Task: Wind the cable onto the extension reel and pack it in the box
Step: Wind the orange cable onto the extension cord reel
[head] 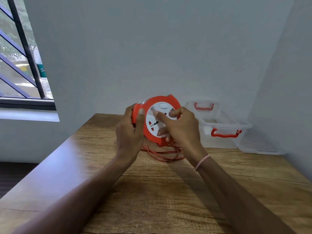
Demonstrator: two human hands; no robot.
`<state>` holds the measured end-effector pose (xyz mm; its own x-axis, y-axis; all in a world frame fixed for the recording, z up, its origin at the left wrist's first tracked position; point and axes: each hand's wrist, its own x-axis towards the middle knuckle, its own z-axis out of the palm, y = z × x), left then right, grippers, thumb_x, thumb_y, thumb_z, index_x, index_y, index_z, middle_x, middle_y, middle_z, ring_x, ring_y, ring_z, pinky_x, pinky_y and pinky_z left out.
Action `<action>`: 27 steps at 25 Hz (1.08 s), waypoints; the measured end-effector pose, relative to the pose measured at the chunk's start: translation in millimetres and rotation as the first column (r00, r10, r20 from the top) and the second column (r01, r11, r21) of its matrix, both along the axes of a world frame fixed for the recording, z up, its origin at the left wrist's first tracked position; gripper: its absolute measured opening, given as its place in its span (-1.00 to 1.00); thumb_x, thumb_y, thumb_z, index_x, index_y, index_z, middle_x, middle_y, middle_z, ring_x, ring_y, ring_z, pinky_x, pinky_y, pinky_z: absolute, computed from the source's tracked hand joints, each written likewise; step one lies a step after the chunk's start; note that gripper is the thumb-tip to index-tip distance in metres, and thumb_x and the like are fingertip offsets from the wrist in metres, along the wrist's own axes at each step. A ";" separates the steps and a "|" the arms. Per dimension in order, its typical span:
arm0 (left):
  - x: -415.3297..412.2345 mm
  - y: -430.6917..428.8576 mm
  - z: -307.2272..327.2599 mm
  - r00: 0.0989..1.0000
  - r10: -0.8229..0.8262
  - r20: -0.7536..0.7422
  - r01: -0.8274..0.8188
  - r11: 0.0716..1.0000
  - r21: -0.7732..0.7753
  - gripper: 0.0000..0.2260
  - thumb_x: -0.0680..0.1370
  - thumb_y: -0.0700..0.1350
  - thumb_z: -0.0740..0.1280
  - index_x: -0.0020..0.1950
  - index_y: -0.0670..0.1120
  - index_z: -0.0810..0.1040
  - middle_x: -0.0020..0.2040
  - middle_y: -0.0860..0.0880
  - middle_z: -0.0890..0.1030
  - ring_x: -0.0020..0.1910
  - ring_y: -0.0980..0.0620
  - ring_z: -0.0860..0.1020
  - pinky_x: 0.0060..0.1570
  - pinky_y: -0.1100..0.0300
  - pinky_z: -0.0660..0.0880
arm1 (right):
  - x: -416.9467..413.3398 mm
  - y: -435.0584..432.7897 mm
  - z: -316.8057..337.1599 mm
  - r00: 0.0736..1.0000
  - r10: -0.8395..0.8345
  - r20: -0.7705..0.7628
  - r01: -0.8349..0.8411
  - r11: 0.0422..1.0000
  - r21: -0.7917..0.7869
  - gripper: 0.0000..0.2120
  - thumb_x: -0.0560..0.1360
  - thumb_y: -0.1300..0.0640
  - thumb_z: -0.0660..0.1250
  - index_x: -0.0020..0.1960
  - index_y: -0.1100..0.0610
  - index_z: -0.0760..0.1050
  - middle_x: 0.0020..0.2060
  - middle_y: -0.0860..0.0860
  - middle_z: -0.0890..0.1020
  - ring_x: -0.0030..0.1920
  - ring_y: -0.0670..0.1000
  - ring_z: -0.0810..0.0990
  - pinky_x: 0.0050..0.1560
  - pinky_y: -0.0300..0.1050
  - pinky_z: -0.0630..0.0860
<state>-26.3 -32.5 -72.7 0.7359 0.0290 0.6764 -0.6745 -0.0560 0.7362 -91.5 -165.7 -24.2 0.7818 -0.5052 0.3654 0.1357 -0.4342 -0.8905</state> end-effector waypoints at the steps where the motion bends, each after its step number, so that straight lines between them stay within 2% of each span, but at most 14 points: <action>1: 1.4 0.5 1.8 1.000 0.008 -0.015 -0.008 1.000 -0.003 -0.74 0.72 0.18 0.19 0.35 0.16 0.49 0.05 0.09 0.73 -0.05 0.08 0.76 -0.15 0.02 0.74 | -1.5 -4.1 2.8 0.999 0.053 -0.003 -0.053 0.998 0.015 -0.57 0.44 -0.25 0.51 0.08 0.04 0.52 -0.36 -0.06 0.73 -0.45 -0.03 0.68 -0.35 -0.12 0.58; 3: 5.5 4.7 7.6 0.997 -0.009 -0.077 0.007 1.000 -0.019 -0.76 0.71 0.18 0.19 0.31 0.16 0.53 0.03 0.08 0.73 -0.05 0.07 0.76 -0.13 -0.01 0.74 | -5.0 -20.1 5.3 0.998 0.020 0.053 0.002 0.925 -0.379 -0.65 0.46 -0.24 0.49 0.07 -0.02 0.56 -0.28 -0.13 0.71 -0.39 -0.13 0.65 -0.28 -0.23 0.56; 5: 13.4 13.3 14.8 0.985 -0.073 -0.155 0.069 0.997 -0.033 -0.76 0.70 0.18 0.21 0.23 0.15 0.60 0.01 0.00 0.75 -0.04 0.01 0.76 -0.06 -0.09 0.73 | -7.3 -33.1 8.1 0.988 0.013 0.153 0.107 0.658 -0.746 -0.60 0.47 -0.27 0.46 0.17 -0.06 0.55 -0.08 -0.15 0.67 -0.28 -0.15 0.62 -0.25 -0.23 0.52; 7: 19.3 22.8 22.1 0.965 -0.150 -0.217 0.150 0.989 -0.016 -0.73 0.70 0.19 0.22 0.14 0.12 0.66 -0.01 -0.12 0.76 -0.04 -0.08 0.75 -0.01 -0.16 0.68 | -6.6 -40.6 8.3 0.979 0.019 0.202 0.164 0.514 -0.842 -0.48 0.47 -0.31 0.43 0.30 -0.05 0.50 0.15 -0.09 0.61 -0.19 -0.10 0.61 -0.25 -0.20 0.49; 9: 20.2 29.3 26.2 0.952 -0.198 -0.234 0.212 0.976 0.039 -0.71 0.67 0.21 0.23 0.08 0.12 0.69 -0.04 -0.18 0.75 -0.11 -0.08 0.72 -0.09 -0.09 0.65 | -5.6 -43.1 9.7 0.979 -0.030 0.202 0.171 0.660 -0.732 -0.34 0.45 -0.37 0.41 0.41 -0.05 0.41 0.26 -0.04 0.56 -0.10 -0.10 0.61 -0.17 -0.16 0.56; 11: 17.0 30.3 27.7 0.942 -0.234 -0.239 0.255 0.965 0.061 -0.70 0.63 0.23 0.22 0.07 0.13 0.68 -0.06 -0.15 0.75 -0.16 -0.02 0.72 -0.17 0.04 0.64 | -5.4 -45.4 11.8 0.999 0.011 0.036 0.010 0.845 -0.535 -0.28 0.43 -0.40 0.41 0.45 -0.06 0.38 0.21 -0.07 0.62 -0.03 -0.07 0.66 -0.04 -0.06 0.64; 13: 14.5 28.0 28.0 0.939 -0.255 -0.232 0.272 0.961 0.044 -0.70 0.63 0.22 0.23 0.10 0.11 0.68 -0.08 -0.09 0.77 -0.18 0.03 0.73 -0.22 0.15 0.64 | -4.7 -47.4 9.9 0.981 0.168 -0.102 -0.192 0.929 -0.315 -0.37 0.45 -0.30 0.46 0.41 -0.03 0.47 0.12 -0.07 0.70 -0.01 -0.06 0.71 0.02 -0.02 0.70; 16: 12.2 24.6 25.7 0.959 -0.206 -0.196 0.207 0.978 -0.017 -0.65 0.65 0.21 0.23 0.08 0.00 0.67 -0.21 0.03 0.73 -0.27 0.10 0.68 -0.30 0.24 0.61 | -2.9 -49.7 3.3 0.959 0.283 -0.035 -0.283 0.959 -0.017 -0.54 0.46 -0.20 0.51 0.27 -0.02 0.57 0.01 -0.01 0.76 -0.05 -0.03 0.76 -0.03 0.04 0.73; 18: 10.8 22.9 20.5 0.961 -0.198 -0.193 0.189 0.980 -0.060 -0.55 0.68 0.23 0.21 -0.05 -0.14 0.58 -0.34 -0.05 0.62 -0.39 -0.01 0.59 -0.42 0.13 0.51 | -1.4 -46.3 0.7 0.963 0.267 0.023 -0.267 0.954 0.138 -0.60 0.49 -0.18 0.50 0.23 -0.01 0.57 -0.04 0.02 0.77 -0.11 -0.01 0.77 -0.10 0.03 0.72; 20: 8.4 19.7 15.2 0.962 -0.188 -0.197 0.187 0.982 -0.025 -0.55 0.68 0.23 0.21 -0.06 -0.15 0.55 -0.38 -0.19 0.59 -0.51 -0.09 0.53 -0.51 0.13 0.46 | 0.3 -41.8 -2.2 0.976 0.214 0.031 -0.216 0.952 0.218 -0.59 0.51 -0.21 0.46 0.21 0.01 0.55 -0.10 0.04 0.77 -0.25 -0.02 0.73 -0.30 -0.10 0.63; 22: 8.4 17.3 12.6 0.969 -0.145 -0.200 0.160 0.985 0.057 -0.65 0.70 0.20 0.19 0.07 -0.04 0.60 -0.27 -0.25 0.66 -0.50 -0.03 0.57 -0.55 0.14 0.49 | 1.4 -37.9 -4.3 0.980 0.196 -0.017 -0.189 0.961 0.200 -0.55 0.53 -0.24 0.42 0.24 0.04 0.52 -0.11 0.04 0.75 -0.35 0.01 0.67 -0.41 -0.18 0.54; 24: 9.2 17.4 14.1 0.974 -0.110 -0.199 0.130 0.987 0.090 -0.68 0.73 0.16 0.15 0.13 0.00 0.60 -0.16 -0.21 0.71 -0.37 -0.02 0.66 -0.43 0.04 0.59 | -0.2 -38.2 -2.6 0.987 0.140 -0.074 -0.141 0.990 -0.006 -0.51 0.55 -0.27 0.37 0.30 0.05 0.48 0.03 -0.01 0.71 -0.27 -0.03 0.69 -0.36 -0.25 0.55; 25: 10.9 18.4 14.1 0.977 -0.095 -0.191 0.117 0.987 0.106 -0.67 0.74 0.15 0.14 0.15 -0.02 0.60 -0.12 -0.20 0.72 -0.27 -0.08 0.70 -0.31 -0.07 0.62 | -1.3 -40.3 -0.3 0.998 0.041 -0.056 -0.054 0.965 -0.255 -0.49 0.56 -0.28 0.34 0.34 0.03 0.45 0.12 -0.04 0.65 -0.17 -0.07 0.69 -0.29 -0.28 0.55; 27: 13.0 20.6 13.4 0.981 -0.094 -0.169 0.119 0.982 0.144 -0.64 0.74 0.16 0.13 0.16 -0.07 0.58 -0.10 -0.19 0.72 -0.17 -0.17 0.71 -0.20 -0.21 0.64 | -5.2 -43.5 5.2 0.987 -0.074 0.143 0.155 0.683 -0.714 -0.46 0.56 -0.27 0.35 0.41 0.00 0.41 0.25 0.00 0.54 0.02 -0.04 0.63 -0.18 -0.20 0.56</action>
<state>-13.3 -11.9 -59.3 0.8288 -0.1501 0.5391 -0.5559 -0.1108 0.8238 -96.7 -209.3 -19.0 0.6768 -0.1376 0.7232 0.1067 -0.9537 -0.2813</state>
